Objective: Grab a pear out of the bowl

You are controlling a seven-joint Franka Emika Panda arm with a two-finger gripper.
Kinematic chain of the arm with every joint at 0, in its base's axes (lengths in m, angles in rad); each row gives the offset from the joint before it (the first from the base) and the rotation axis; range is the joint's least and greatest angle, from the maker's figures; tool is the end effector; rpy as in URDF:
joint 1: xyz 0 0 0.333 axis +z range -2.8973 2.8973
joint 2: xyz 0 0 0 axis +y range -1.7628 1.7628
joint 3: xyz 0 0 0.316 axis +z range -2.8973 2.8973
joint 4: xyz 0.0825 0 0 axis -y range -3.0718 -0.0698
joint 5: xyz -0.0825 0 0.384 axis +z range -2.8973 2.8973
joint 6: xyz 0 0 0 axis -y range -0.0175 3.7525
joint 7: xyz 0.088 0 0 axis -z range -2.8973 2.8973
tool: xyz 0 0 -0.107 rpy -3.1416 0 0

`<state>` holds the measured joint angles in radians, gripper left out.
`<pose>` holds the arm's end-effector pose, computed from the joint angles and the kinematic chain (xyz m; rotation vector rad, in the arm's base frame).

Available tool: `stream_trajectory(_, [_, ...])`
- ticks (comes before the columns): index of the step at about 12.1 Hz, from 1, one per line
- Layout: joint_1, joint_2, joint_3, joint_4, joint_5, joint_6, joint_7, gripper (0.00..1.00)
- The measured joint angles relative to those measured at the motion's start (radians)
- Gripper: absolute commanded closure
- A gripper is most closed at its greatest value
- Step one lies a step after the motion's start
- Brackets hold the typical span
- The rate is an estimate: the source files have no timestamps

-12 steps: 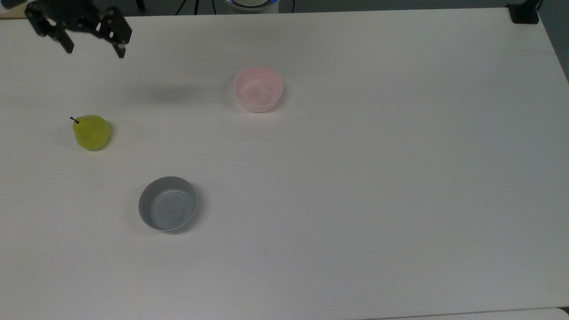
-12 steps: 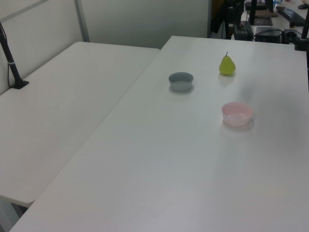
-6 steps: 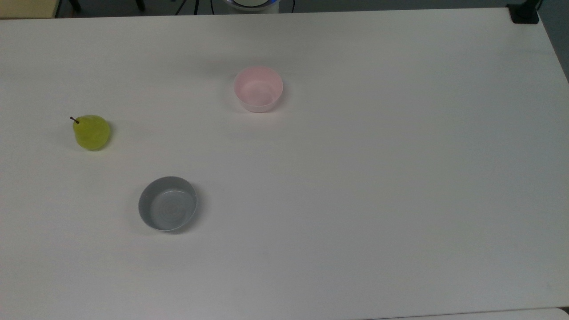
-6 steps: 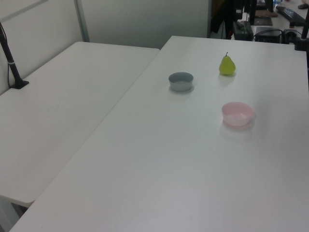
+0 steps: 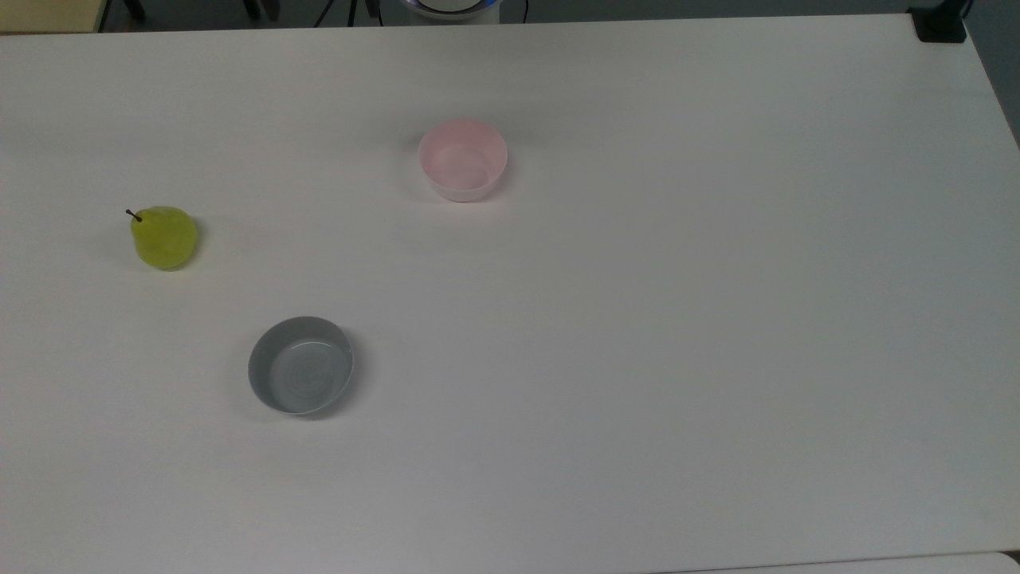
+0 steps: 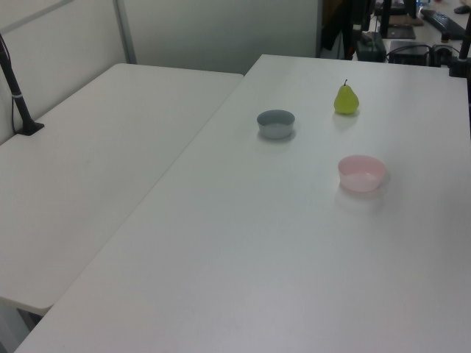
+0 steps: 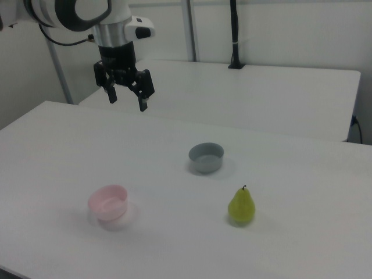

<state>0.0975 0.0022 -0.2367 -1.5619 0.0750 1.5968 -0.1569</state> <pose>0.5538 -0.0695 0.6301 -3.0719 -0.0261 -0.0667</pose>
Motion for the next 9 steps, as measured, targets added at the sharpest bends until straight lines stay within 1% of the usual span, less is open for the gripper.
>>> stream_trajectory(3, [-0.001, 0.002, 0.008, -0.040, -0.023, 0.056, -0.020, 0.00])
stream_trajectory(9, [-0.013, 0.001, 0.011, -0.045, -0.026, 0.061, -0.020, 0.00])
